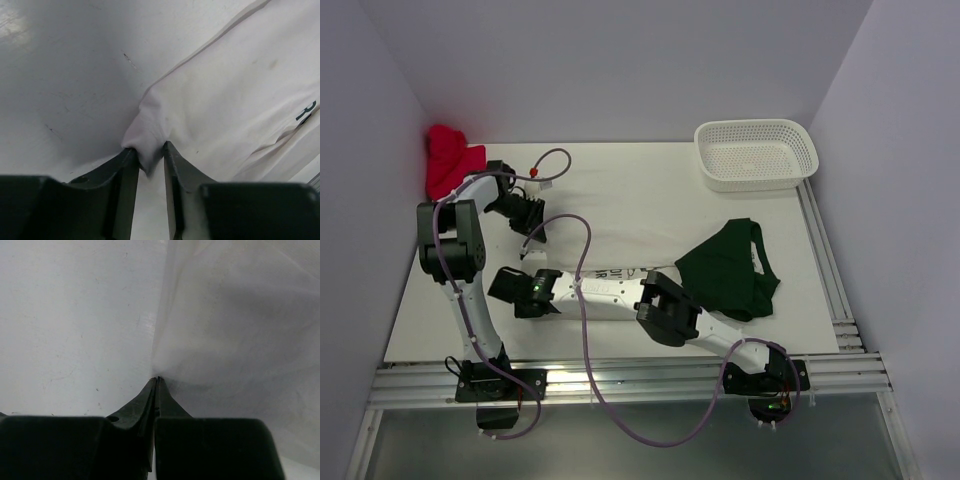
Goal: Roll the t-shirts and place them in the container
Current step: Roll the tshirt
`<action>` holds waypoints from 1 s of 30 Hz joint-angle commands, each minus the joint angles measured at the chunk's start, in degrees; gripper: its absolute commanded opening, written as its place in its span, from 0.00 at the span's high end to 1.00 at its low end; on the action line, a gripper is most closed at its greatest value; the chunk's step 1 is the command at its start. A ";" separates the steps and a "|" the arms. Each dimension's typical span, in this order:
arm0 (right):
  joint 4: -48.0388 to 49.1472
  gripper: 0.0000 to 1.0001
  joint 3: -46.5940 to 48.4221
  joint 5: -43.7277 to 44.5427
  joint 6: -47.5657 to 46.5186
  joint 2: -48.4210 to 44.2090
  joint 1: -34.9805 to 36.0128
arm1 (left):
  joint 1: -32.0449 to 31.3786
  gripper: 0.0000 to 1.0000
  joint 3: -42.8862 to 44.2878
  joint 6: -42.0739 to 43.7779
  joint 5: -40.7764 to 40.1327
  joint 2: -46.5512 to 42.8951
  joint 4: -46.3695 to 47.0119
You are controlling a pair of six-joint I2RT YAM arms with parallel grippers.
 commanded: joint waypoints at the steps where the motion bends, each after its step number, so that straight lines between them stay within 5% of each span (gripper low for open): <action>1: -0.48 1.00 -1.34 -0.38 0.41 1.93 -0.19 | -1.51 0.70 -1.59 -0.10 -0.56 0.69 -0.82; 11: 6.63 1.00 -14.76 3.13 0.41 -7.20 -0.63 | -1.69 0.95 -0.36 -1.41 -1.09 -0.36 -0.91; 21: 6.64 1.00 -12.86 6.03 -2.67 -10.12 -0.98 | -2.48 1.00 0.87 -3.87 -5.22 -2.82 -0.38; 30: 7.17 0.71 -11.11 9.99 -7.06 -10.38 0.78 | -2.48 1.00 0.61 -3.87 -6.10 -2.38 -0.47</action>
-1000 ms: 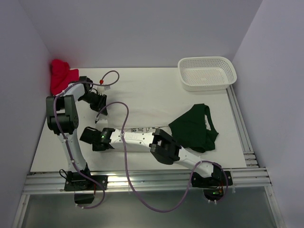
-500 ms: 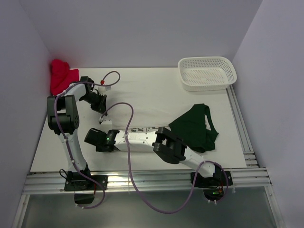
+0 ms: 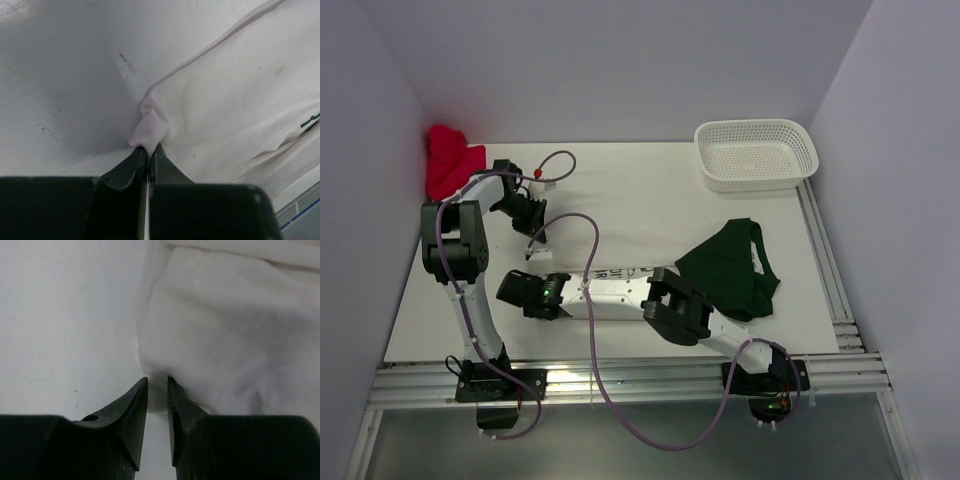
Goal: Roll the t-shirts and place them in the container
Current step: Roll the tshirt
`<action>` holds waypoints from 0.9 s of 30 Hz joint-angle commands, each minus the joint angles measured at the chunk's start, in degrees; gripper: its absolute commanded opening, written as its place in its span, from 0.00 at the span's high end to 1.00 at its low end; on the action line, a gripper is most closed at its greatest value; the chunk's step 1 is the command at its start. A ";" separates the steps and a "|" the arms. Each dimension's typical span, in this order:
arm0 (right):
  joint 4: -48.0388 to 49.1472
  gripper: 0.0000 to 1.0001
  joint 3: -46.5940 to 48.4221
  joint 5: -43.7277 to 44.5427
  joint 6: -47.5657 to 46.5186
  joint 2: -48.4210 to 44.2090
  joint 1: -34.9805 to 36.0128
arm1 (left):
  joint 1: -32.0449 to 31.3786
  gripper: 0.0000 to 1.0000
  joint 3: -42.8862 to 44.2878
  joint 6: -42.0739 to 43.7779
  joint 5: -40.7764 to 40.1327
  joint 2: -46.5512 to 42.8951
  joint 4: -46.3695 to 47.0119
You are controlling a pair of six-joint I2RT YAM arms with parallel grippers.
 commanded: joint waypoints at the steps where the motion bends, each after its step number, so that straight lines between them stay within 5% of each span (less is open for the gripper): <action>1: -2.36 0.69 3.54 5.40 -3.30 -3.01 1.15 | -0.31 1.00 0.74 -0.55 -1.58 -1.86 -0.58; 18: -4.03 0.63 8.91 7.78 -8.75 1.73 4.23 | -1.81 0.99 0.92 -0.90 -1.66 -0.80 -0.32; 27: 5.81 0.62 0.04 5.05 -7.53 -1.34 4.67 | -2.25 0.99 0.83 -1.25 -1.93 -0.63 -0.14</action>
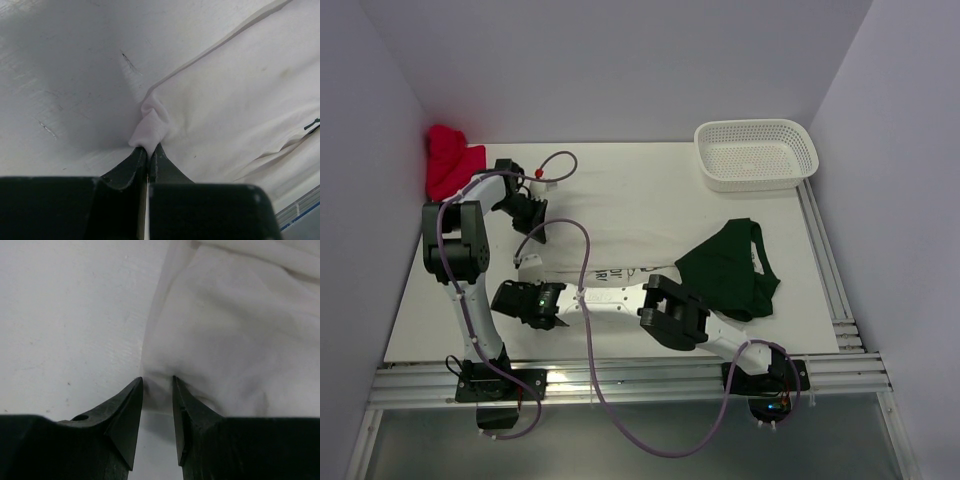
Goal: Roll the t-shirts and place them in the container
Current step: Roll the tshirt
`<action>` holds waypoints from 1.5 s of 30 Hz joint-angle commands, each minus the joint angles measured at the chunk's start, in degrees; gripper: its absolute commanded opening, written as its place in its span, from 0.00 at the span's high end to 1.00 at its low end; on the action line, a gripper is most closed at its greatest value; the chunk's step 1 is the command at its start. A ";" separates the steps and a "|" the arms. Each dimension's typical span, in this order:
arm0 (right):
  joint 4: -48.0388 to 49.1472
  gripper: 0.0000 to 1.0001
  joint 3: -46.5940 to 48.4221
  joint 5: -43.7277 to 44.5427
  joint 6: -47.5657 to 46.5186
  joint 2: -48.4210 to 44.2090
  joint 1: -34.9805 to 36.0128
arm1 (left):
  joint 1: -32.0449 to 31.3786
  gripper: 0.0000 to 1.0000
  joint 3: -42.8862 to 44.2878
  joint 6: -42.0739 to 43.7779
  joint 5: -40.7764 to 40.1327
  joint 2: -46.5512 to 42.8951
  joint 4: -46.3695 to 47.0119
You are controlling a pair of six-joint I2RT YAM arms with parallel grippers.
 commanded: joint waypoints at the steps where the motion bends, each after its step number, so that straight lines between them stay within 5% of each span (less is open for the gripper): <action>1: 5.99 0.62 -2.26 -0.04 0.65 -2.68 2.57 | -1.55 0.99 0.63 -0.23 -0.25 -0.71 0.08; 12: 0.10 0.64 1.78 0.14 1.79 0.84 2.92 | -1.55 0.99 1.16 -0.40 -0.25 -0.89 -0.36; 22: 2.12 0.98 1.08 -1.18 1.53 0.05 2.57 | -1.64 1.00 2.30 -0.84 -0.60 -0.89 -0.80; 45: 31.48 1.00 -29.77 -5.40 13.39 -19.55 -3.84 | -5.59 1.00 8.71 -4.18 -12.64 -3.18 -3.44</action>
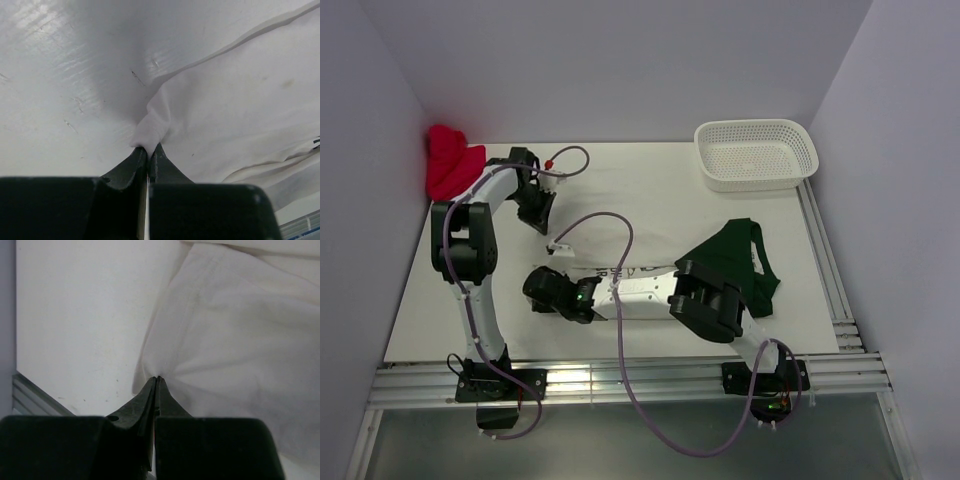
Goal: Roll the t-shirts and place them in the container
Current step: Roll the tshirt
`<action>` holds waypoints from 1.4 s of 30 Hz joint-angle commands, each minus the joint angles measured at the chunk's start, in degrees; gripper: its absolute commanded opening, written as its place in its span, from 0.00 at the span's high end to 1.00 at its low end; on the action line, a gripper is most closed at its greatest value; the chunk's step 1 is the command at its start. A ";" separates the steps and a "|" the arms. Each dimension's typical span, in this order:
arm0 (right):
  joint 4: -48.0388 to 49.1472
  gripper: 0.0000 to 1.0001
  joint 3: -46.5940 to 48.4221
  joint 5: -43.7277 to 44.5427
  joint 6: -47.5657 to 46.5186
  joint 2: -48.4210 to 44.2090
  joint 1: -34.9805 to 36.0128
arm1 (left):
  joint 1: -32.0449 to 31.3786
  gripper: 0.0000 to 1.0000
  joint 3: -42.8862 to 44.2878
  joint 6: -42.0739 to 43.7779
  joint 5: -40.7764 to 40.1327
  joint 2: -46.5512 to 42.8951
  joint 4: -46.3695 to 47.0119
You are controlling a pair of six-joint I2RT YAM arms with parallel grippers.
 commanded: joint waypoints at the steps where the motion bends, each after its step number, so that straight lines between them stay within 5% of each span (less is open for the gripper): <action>1: 5.38 1.00 -2.41 1.00 3.23 -4.31 -0.67 | -1.09 1.00 3.25 -1.03 -2.39 -3.13 -0.86; 17: 8.54 1.00 -15.76 5.66 8.85 -12.05 -0.76 | -7.85 1.00 7.91 -3.58 -8.19 -0.76 -2.26; 42: 3.89 1.00 -23.33 10.14 17.56 -15.93 1.43 | -16.38 0.95 6.77 -6.13 -12.67 3.72 0.02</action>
